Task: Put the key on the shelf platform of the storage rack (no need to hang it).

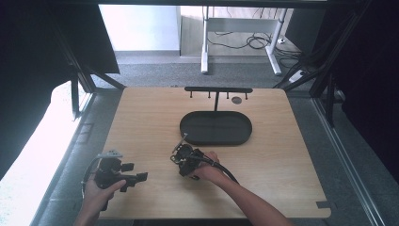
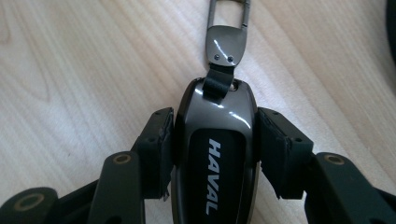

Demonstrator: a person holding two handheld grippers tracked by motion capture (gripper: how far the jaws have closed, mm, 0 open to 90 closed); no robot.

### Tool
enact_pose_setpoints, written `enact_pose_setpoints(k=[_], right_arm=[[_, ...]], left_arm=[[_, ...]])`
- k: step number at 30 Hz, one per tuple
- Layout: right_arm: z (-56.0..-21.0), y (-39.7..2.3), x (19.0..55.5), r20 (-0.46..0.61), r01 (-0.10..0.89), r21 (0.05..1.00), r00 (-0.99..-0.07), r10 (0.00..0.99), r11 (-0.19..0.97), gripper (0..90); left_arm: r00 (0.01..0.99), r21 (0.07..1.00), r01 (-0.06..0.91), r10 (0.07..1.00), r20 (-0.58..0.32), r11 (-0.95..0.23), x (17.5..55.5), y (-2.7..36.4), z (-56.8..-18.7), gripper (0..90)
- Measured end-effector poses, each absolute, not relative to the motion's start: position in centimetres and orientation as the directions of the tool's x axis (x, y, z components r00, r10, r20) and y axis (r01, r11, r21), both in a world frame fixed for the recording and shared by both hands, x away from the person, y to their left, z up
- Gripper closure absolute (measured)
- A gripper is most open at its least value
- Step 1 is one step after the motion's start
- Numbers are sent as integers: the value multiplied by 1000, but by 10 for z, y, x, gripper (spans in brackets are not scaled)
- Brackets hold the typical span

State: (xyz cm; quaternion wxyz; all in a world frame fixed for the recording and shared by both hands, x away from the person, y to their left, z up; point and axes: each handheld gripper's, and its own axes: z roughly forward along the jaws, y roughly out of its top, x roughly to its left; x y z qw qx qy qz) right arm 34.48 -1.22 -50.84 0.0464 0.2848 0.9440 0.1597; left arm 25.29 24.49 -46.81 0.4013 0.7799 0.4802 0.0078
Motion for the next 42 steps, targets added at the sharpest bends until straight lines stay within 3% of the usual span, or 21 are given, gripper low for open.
enact_pose_setpoints(k=[13, 20, 42], right_arm=[[-501, -21, 349, 43, 523, 336, -840, 541, 784, 494], [-474, -32, 354, 92, 530, 404, -834, 544, 745, 495], [-411, -62, 355, 66, 515, 522, -819, 569, 680, 496]], left_arm=[[531, 643, 740, 760, -375, -200, 253, 247, -467, 196], [532, 645, 738, 760, -373, -200, 253, 247, -467, 196], [537, 645, 736, 757, -373, -204, 253, 247, -466, 196]])
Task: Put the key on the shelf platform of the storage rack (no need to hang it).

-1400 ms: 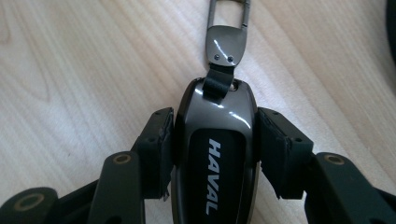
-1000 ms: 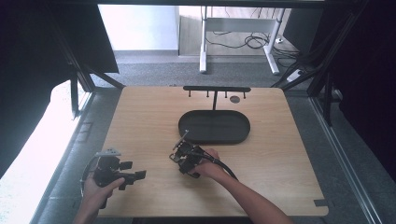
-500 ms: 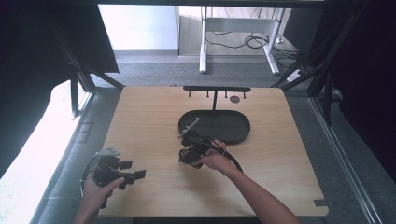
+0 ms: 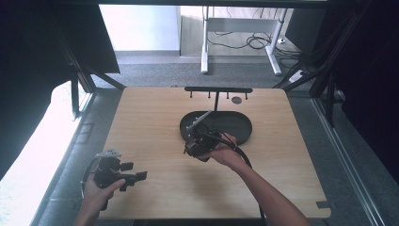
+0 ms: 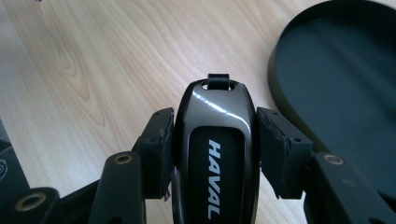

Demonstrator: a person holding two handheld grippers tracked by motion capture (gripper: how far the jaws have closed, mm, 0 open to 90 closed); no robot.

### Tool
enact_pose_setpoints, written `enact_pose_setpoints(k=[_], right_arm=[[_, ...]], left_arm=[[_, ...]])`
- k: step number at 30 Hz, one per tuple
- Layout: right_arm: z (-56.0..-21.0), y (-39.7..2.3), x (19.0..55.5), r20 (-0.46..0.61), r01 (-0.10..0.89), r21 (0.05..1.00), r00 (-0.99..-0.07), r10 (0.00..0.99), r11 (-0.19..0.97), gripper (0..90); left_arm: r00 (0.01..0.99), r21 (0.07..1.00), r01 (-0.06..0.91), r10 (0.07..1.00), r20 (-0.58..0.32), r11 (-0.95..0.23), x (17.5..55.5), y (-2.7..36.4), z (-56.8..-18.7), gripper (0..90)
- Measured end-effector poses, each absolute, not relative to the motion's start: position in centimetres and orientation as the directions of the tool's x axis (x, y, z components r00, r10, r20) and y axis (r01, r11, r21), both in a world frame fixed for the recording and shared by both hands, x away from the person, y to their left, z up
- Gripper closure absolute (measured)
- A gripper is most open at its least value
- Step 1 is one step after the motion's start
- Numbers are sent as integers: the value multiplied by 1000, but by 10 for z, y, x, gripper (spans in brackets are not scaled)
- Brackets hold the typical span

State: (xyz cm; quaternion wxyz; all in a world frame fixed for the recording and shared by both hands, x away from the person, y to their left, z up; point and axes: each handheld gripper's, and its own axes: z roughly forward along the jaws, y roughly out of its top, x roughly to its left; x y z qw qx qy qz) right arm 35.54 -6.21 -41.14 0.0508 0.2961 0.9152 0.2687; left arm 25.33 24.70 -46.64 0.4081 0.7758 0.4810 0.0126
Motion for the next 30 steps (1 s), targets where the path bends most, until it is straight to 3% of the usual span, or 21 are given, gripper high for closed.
enact_pose_setpoints(k=[30], right_arm=[[-383, -96, 390, 23, 550, 566, -755, 655, 615, 496]], left_arm=[[534, 643, 738, 759, -372, -204, 254, 247, -467, 196]])
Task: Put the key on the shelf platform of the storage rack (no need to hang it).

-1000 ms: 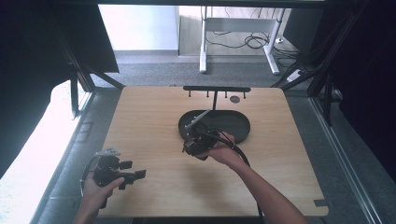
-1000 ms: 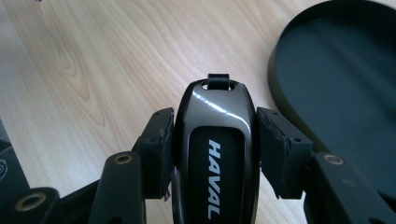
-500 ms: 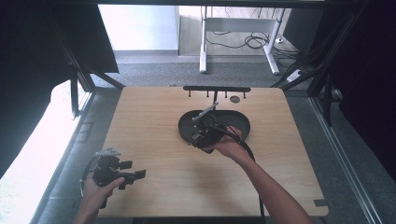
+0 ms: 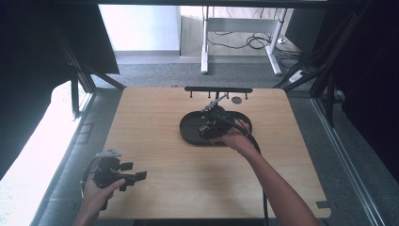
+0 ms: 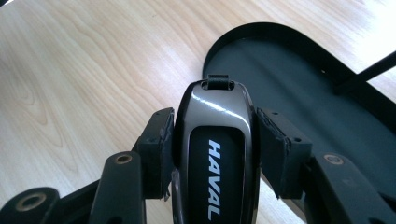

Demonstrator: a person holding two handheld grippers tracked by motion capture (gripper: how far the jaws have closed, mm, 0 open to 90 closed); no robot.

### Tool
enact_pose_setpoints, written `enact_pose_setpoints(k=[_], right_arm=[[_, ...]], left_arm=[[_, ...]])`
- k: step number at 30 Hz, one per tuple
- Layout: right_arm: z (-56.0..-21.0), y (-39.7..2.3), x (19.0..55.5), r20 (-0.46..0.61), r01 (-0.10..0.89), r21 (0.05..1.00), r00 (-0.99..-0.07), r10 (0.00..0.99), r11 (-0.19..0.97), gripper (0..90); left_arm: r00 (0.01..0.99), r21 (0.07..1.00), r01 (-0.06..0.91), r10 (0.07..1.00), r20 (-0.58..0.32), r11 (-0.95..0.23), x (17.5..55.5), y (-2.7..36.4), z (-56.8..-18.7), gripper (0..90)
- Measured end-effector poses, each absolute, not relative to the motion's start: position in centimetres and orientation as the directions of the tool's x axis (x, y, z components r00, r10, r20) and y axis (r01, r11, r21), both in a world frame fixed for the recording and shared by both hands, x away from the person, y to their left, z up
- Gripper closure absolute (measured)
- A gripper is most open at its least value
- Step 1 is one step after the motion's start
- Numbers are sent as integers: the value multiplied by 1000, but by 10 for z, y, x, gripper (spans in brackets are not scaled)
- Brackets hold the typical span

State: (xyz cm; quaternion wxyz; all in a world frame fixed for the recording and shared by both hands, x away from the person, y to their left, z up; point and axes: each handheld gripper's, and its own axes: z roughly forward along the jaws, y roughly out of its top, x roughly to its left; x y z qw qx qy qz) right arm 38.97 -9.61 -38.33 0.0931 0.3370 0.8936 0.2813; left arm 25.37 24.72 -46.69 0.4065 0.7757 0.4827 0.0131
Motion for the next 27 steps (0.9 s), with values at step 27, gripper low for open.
enact_pose_setpoints(k=[27], right_arm=[[-382, -124, 425, 21, 608, 571, -683, 731, 552, 497]], left_arm=[[537, 639, 739, 758, -371, -211, 254, 246, -468, 196]])
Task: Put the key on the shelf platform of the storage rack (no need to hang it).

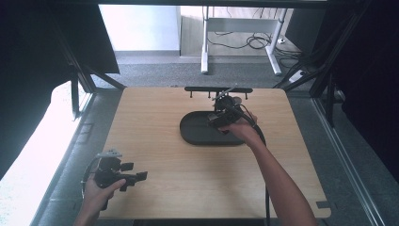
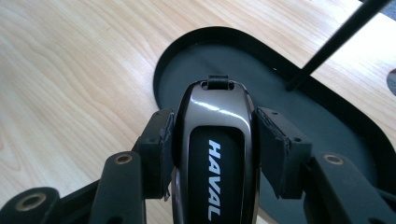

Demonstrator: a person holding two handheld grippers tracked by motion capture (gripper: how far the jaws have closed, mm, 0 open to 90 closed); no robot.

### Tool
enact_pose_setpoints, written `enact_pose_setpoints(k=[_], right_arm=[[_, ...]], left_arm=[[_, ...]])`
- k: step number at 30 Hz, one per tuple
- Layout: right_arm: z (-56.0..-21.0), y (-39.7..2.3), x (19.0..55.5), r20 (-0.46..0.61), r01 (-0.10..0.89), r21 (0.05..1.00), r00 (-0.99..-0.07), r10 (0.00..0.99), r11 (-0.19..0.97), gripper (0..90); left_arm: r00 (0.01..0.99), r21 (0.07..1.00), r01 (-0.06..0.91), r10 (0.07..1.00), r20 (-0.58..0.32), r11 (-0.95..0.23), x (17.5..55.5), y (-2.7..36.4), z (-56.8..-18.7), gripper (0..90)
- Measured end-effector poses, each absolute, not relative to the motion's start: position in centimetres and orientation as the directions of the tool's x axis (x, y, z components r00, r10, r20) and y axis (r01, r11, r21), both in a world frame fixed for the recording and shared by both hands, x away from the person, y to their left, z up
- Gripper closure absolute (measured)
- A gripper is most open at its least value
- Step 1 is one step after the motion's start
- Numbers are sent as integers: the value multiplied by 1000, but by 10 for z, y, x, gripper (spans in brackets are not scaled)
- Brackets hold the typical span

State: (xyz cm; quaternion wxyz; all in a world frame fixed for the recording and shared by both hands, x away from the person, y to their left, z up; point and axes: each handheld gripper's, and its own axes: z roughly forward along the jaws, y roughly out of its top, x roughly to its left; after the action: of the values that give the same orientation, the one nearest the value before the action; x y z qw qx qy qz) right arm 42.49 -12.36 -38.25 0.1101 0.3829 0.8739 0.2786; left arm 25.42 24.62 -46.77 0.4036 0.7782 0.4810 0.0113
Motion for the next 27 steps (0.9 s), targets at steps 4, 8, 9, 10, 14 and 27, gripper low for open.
enact_pose_setpoints(k=[4, 8, 9, 10, 14, 27], right_arm=[[-386, -127, 431, 18, 622, 565, -666, 746, 542, 497], [-391, -131, 440, 14, 636, 558, -650, 760, 533, 497], [-392, -131, 441, 15, 641, 556, -644, 765, 529, 497], [-392, -131, 441, 15, 641, 556, -644, 765, 529, 497], [-396, -132, 448, 16, 652, 556, -629, 778, 515, 497], [-408, -130, 466, 5, 676, 542, -597, 802, 499, 497]], left_arm=[[536, 639, 740, 758, -371, -210, 254, 246, -468, 196], [534, 636, 742, 759, -373, -209, 255, 247, -468, 195], [532, 637, 743, 759, -375, -207, 255, 247, -469, 196], [532, 637, 743, 759, -375, -207, 255, 247, -469, 196], [533, 637, 743, 758, -374, -208, 255, 247, -469, 196], [531, 638, 742, 760, -375, -204, 255, 248, -469, 196]])
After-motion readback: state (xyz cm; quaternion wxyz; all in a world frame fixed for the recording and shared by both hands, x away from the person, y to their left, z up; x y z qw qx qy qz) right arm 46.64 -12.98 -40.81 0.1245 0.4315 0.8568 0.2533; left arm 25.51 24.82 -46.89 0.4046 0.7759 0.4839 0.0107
